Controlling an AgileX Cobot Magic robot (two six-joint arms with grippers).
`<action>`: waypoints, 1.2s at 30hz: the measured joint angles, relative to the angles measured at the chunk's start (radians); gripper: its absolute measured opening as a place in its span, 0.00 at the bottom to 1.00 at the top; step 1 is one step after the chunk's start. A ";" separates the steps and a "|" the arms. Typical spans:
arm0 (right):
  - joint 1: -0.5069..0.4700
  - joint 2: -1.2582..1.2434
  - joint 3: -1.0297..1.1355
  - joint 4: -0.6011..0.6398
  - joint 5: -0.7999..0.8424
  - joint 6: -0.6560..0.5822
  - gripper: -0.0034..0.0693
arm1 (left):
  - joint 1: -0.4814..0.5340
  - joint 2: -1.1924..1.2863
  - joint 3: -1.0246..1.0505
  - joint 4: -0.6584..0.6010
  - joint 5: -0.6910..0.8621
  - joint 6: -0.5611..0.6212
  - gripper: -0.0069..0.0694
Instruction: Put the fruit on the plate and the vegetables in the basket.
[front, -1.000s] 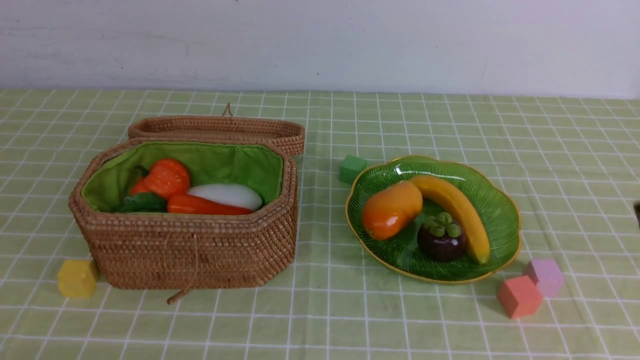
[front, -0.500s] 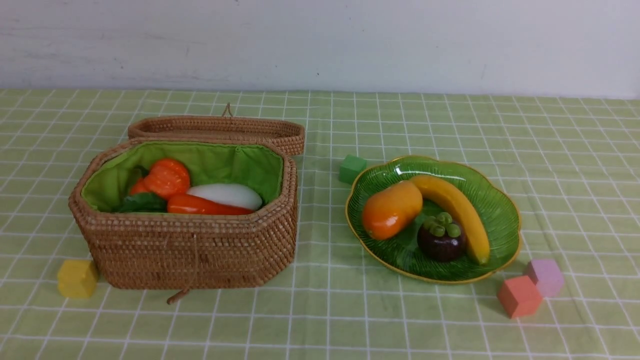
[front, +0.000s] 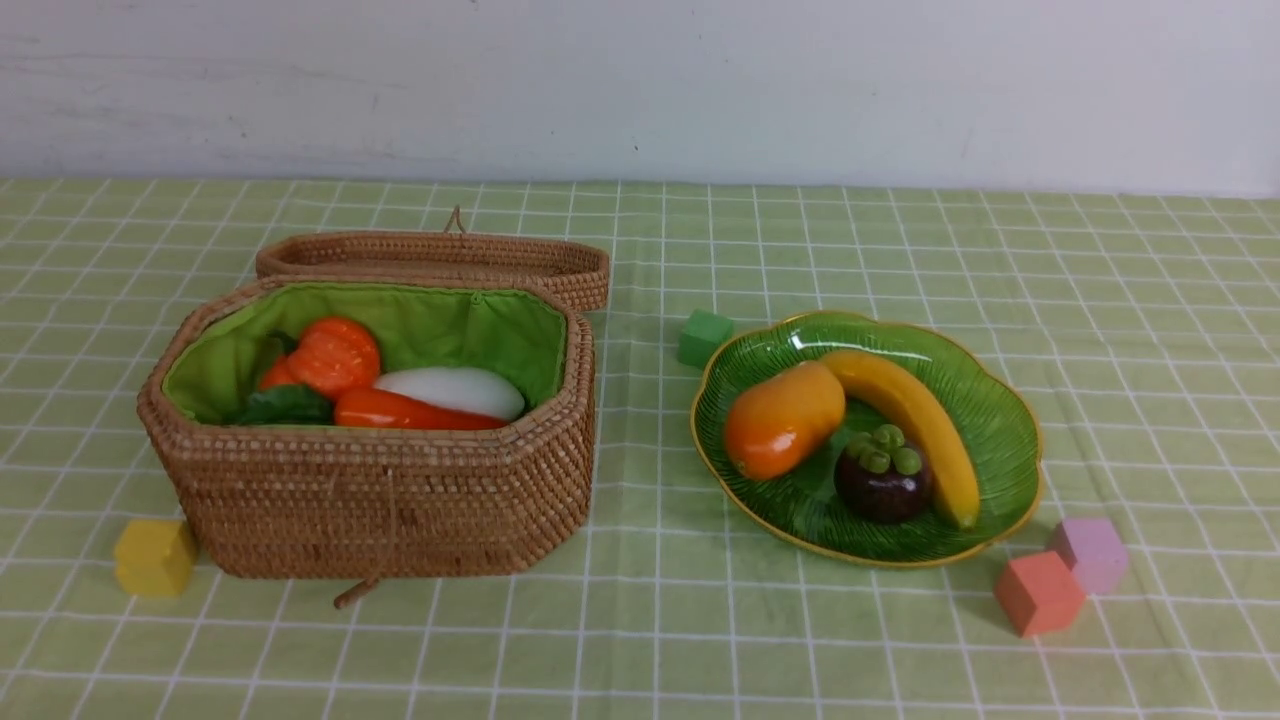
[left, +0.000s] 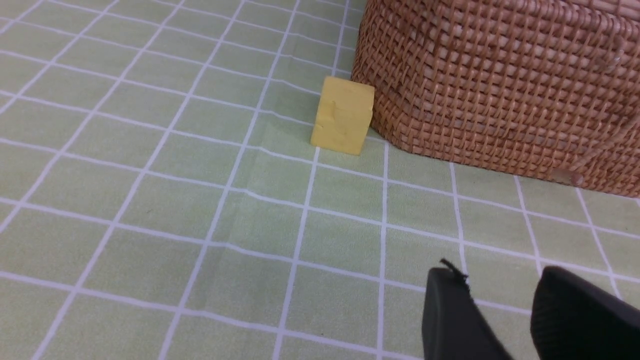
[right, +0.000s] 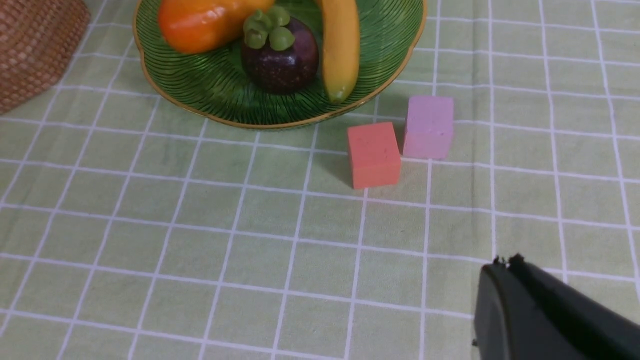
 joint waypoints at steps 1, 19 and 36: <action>0.000 0.000 0.000 0.000 0.001 0.000 0.05 | 0.000 0.000 0.000 0.000 0.000 0.000 0.40; -0.061 -0.045 0.000 0.000 0.004 0.000 0.06 | 0.000 0.000 0.000 0.000 0.000 0.000 0.40; -0.137 -0.171 0.000 -0.002 0.014 0.000 0.09 | 0.000 0.000 0.000 0.000 0.000 0.000 0.40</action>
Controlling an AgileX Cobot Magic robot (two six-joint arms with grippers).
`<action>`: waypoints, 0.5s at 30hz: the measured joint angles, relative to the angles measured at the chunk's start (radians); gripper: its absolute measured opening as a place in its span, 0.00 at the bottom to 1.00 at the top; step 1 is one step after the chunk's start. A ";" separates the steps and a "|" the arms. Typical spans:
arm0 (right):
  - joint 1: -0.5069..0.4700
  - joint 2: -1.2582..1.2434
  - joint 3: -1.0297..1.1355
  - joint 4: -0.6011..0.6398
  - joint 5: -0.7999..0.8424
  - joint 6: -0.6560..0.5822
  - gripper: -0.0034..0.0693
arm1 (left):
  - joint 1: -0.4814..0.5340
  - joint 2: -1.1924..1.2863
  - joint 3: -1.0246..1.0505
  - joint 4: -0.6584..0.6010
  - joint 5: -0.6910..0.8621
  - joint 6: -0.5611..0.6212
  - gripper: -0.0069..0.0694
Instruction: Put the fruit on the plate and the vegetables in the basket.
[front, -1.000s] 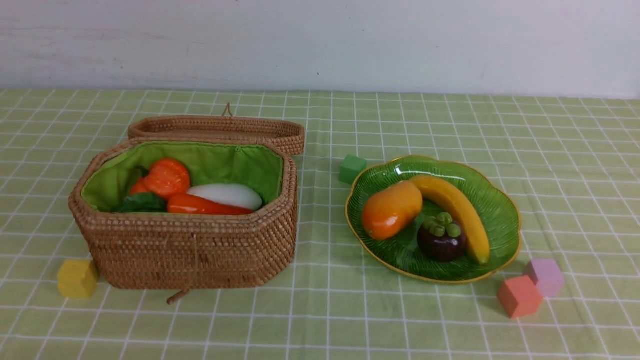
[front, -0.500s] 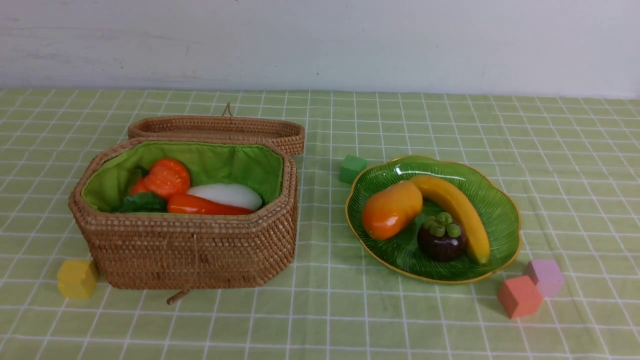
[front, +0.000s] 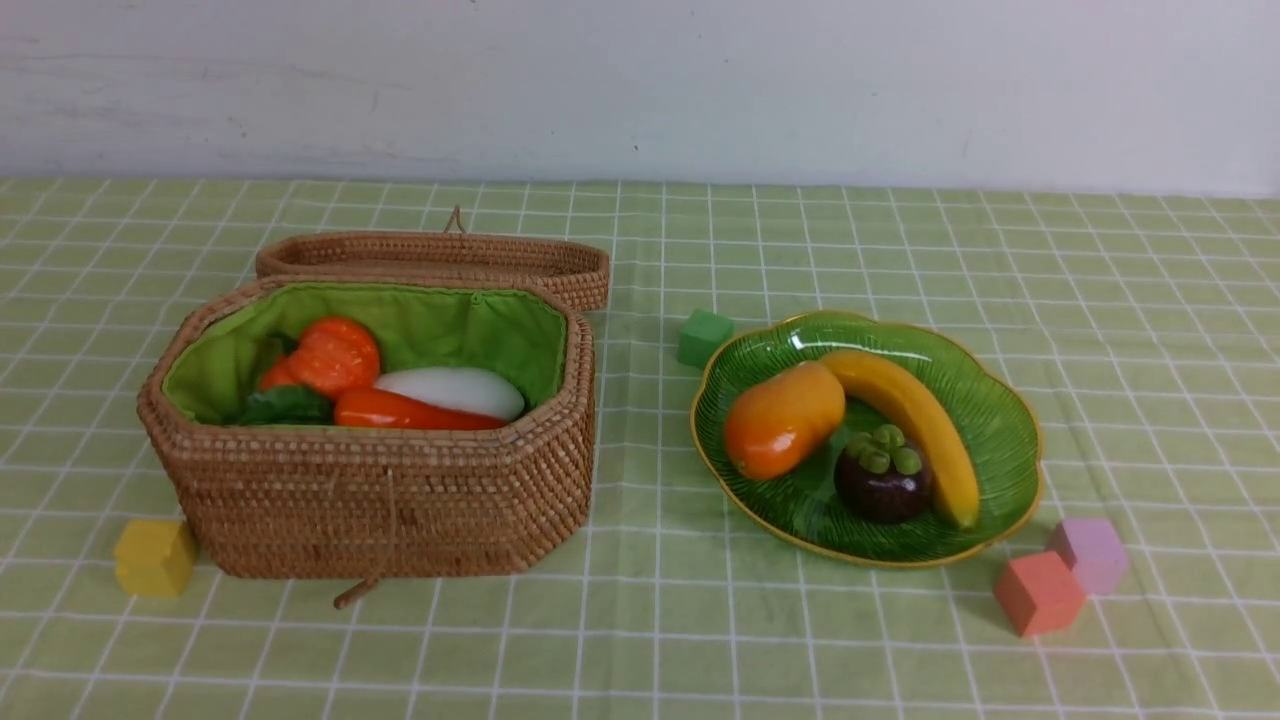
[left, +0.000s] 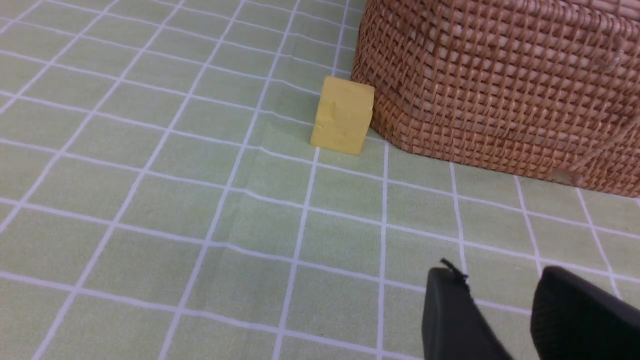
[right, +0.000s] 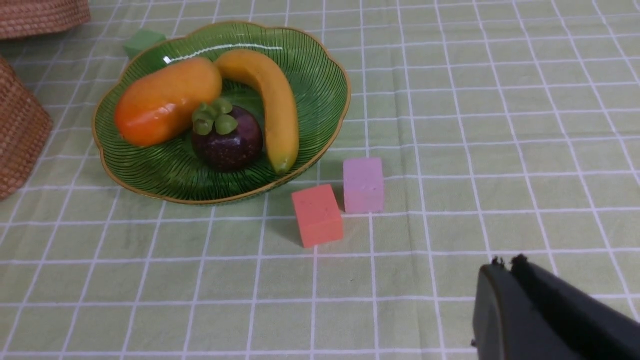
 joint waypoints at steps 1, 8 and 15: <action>0.000 0.000 0.000 0.000 0.000 -0.001 0.09 | 0.000 0.000 0.000 0.000 0.000 0.000 0.40; -0.024 -0.021 0.032 0.000 0.000 -0.001 0.10 | 0.000 0.000 0.000 0.000 0.000 0.000 0.40; -0.104 -0.084 0.080 0.000 0.009 -0.001 0.12 | 0.000 0.000 0.000 0.000 0.000 0.000 0.40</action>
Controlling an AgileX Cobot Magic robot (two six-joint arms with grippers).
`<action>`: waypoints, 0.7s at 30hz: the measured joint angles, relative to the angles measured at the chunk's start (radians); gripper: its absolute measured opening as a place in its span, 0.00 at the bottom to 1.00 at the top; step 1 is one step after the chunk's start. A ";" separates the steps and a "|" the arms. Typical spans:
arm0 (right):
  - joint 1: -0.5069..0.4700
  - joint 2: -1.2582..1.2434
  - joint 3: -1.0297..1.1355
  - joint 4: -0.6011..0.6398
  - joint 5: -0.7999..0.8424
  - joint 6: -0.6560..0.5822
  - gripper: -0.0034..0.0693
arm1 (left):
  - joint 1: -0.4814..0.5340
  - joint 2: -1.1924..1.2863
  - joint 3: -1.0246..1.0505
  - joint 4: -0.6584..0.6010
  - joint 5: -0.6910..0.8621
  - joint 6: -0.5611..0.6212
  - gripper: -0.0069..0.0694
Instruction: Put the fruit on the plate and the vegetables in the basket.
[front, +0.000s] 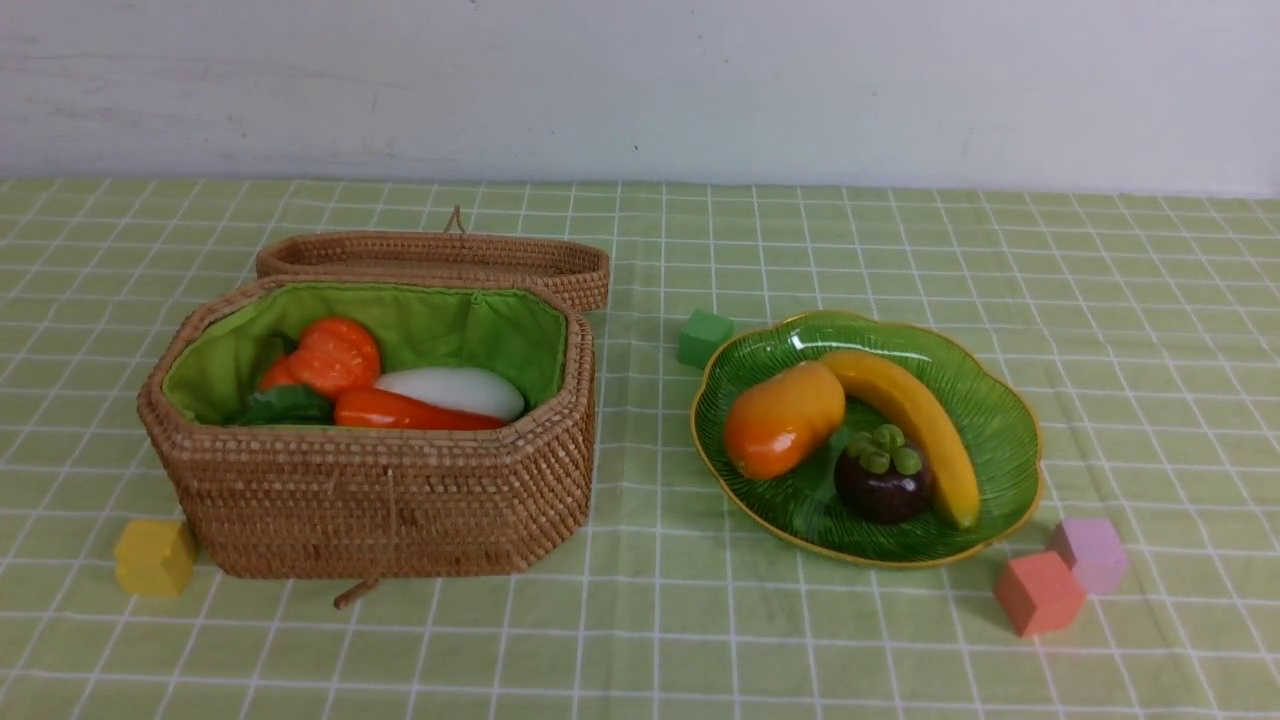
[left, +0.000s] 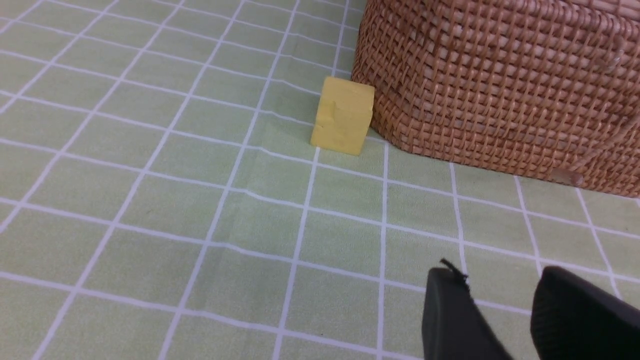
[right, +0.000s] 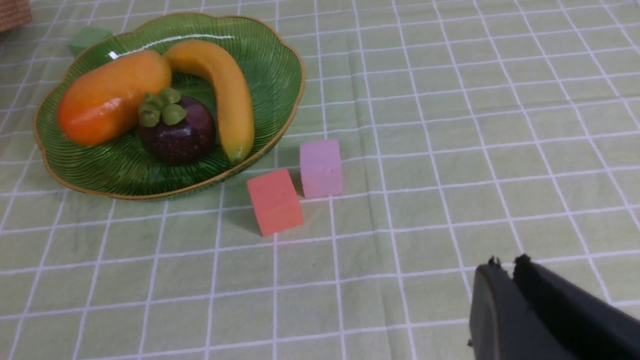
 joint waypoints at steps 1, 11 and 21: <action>-0.011 -0.005 0.006 -0.002 0.000 0.000 0.12 | 0.000 0.000 0.000 0.000 0.000 0.000 0.40; -0.093 -0.096 0.125 -0.037 -0.178 0.000 0.14 | 0.000 0.000 0.000 0.000 0.000 0.000 0.40; -0.136 -0.264 0.440 -0.164 -0.357 0.005 0.15 | 0.000 0.000 0.000 0.000 0.000 0.000 0.40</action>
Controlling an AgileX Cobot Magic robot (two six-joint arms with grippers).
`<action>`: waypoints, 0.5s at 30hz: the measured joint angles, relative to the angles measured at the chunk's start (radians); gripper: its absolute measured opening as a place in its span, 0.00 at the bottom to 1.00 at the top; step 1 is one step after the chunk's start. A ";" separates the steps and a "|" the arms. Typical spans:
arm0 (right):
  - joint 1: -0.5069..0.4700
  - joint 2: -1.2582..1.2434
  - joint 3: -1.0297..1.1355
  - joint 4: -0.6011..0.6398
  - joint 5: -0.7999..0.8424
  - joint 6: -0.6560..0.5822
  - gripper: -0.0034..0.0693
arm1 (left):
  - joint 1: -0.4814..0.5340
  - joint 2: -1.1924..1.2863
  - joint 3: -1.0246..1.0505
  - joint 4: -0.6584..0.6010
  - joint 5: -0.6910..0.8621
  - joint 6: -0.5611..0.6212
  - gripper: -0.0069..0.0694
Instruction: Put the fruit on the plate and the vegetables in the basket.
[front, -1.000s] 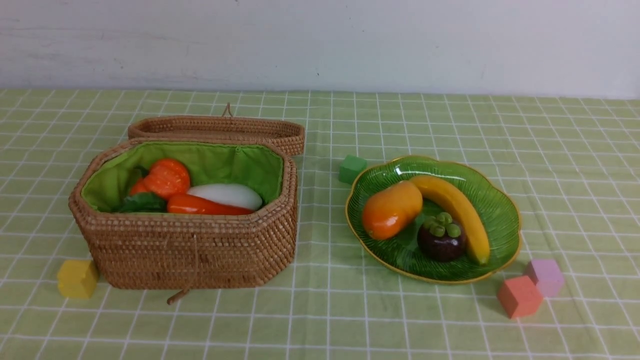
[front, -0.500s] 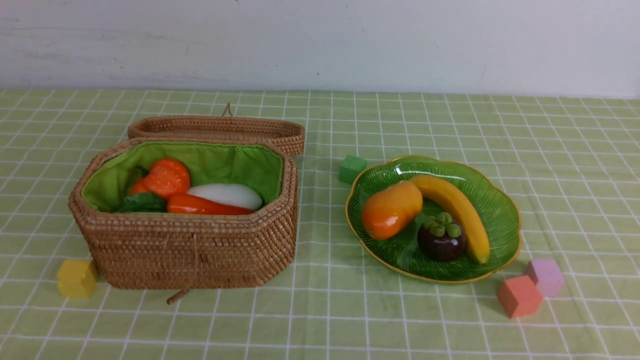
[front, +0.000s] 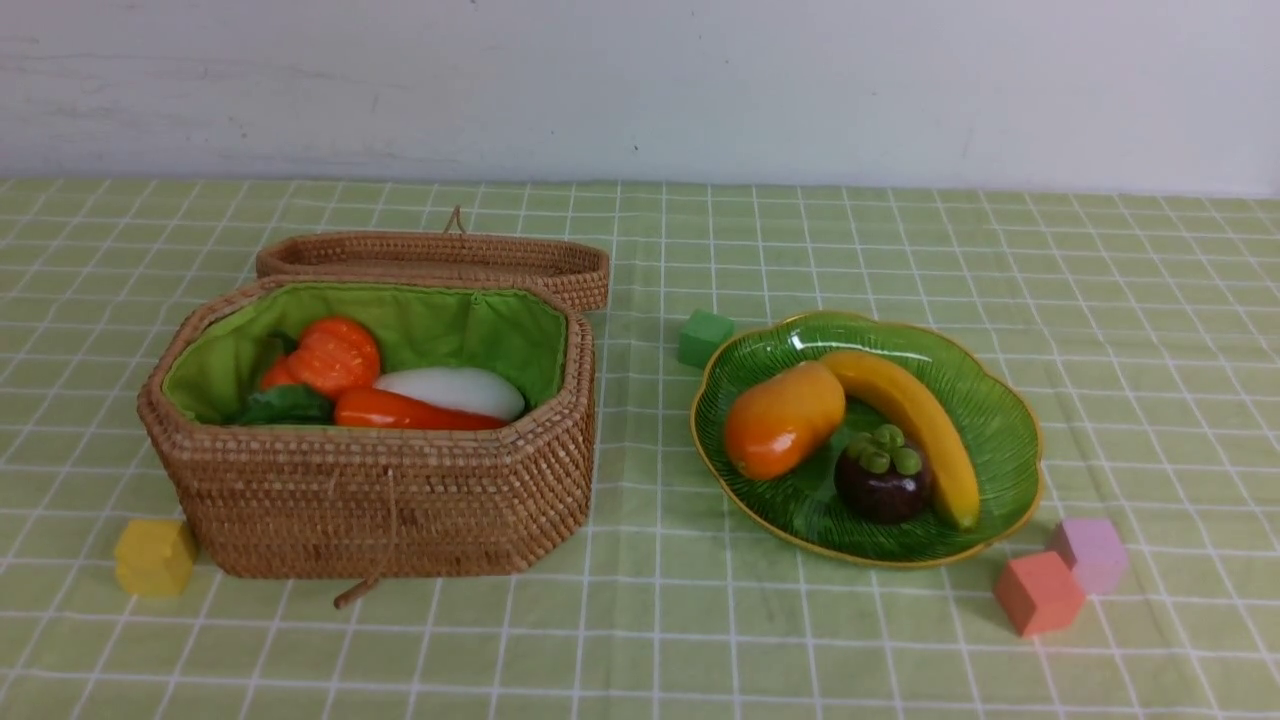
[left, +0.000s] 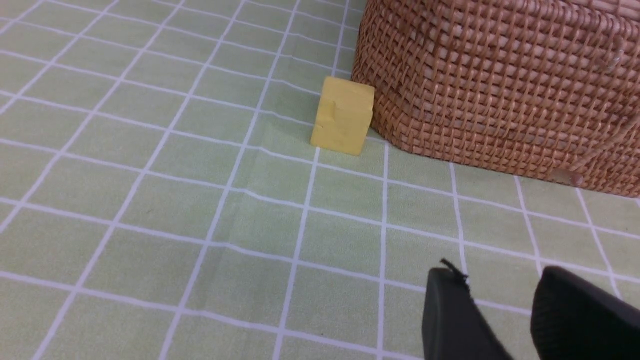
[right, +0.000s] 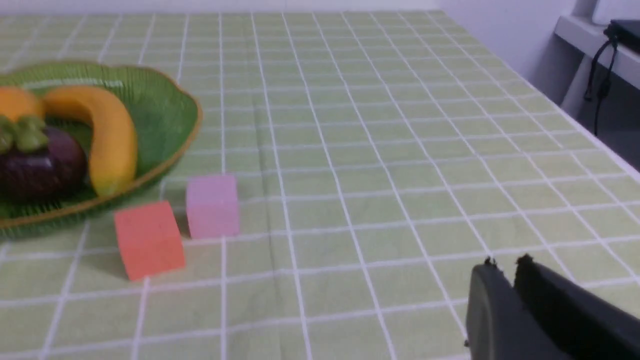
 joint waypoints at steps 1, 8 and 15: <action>-0.001 -0.001 0.026 -0.005 0.002 0.012 0.15 | 0.000 0.000 0.000 0.000 0.000 0.000 0.40; -0.001 -0.004 0.061 -0.015 -0.047 0.055 0.15 | 0.000 0.000 0.000 0.000 0.000 0.000 0.40; 0.005 -0.004 0.061 -0.015 -0.048 0.056 0.16 | 0.000 0.000 0.000 0.000 0.000 0.000 0.40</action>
